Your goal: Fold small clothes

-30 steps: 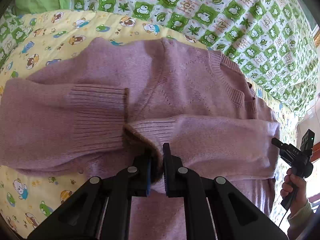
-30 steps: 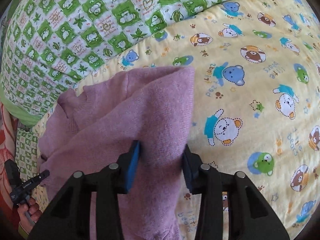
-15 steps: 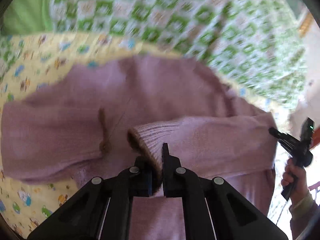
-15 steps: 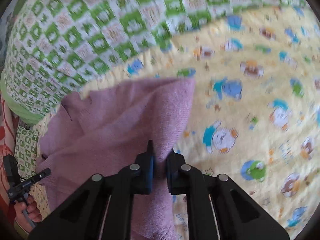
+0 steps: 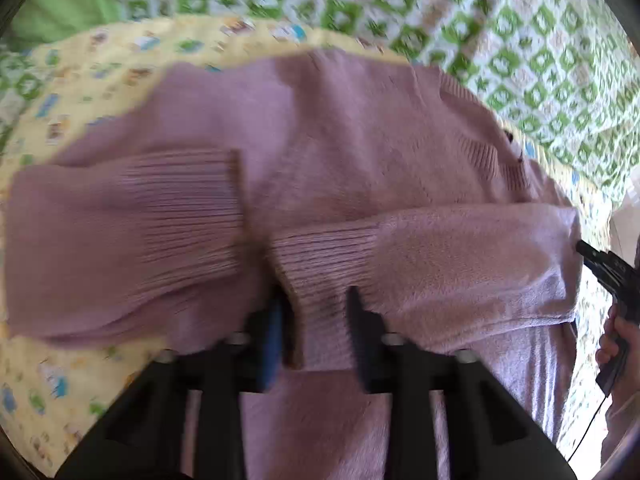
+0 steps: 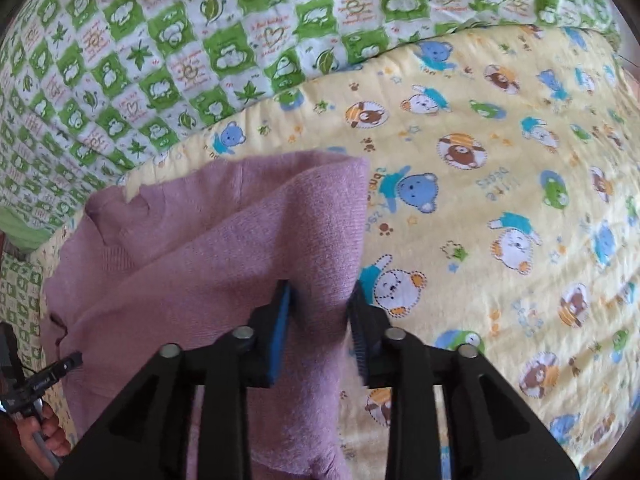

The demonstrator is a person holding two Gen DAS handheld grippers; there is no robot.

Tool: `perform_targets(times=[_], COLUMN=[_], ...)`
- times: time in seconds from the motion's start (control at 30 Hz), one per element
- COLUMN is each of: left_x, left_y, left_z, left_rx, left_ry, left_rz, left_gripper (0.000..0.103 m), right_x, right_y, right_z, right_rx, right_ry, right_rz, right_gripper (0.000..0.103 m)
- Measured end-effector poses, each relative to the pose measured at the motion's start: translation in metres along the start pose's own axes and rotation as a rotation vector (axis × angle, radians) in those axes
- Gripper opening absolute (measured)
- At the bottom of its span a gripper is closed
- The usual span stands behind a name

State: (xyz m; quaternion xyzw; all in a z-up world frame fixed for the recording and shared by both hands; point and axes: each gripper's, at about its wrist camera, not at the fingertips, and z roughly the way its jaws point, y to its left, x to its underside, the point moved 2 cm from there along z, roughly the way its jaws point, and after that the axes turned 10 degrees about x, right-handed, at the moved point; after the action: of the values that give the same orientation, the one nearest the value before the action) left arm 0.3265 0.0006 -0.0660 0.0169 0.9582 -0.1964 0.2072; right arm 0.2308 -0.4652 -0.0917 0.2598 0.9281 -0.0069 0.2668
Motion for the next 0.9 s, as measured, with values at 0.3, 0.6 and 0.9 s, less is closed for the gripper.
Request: perform_targets(times=[0.3, 0.6, 0.9], left_x=[0.008, -0.008, -0.033], left_y=[0.024, 0.049, 0.054], left_z=[-0.050, 0.006, -0.046], left_rx=[-0.137, -0.294, -0.112], left_ry=[-0.102, 0.015, -0.117], left_rz=[0.043, 0.117, 0.010], left_gripper=[0.081, 0.065, 0.004], right_x=[0.047, 0.088, 0.090], right_y=[0.017, 0.037, 0.033], right_z=[-0.052, -0.053, -0.063], right_rx=[-0.147, -0.201, -0.191], right_ry=[-0.018, 0.085, 0.054], right_rz=[-0.002, 0.029, 0.011], right_gripper=[0.034, 0.034, 0.034])
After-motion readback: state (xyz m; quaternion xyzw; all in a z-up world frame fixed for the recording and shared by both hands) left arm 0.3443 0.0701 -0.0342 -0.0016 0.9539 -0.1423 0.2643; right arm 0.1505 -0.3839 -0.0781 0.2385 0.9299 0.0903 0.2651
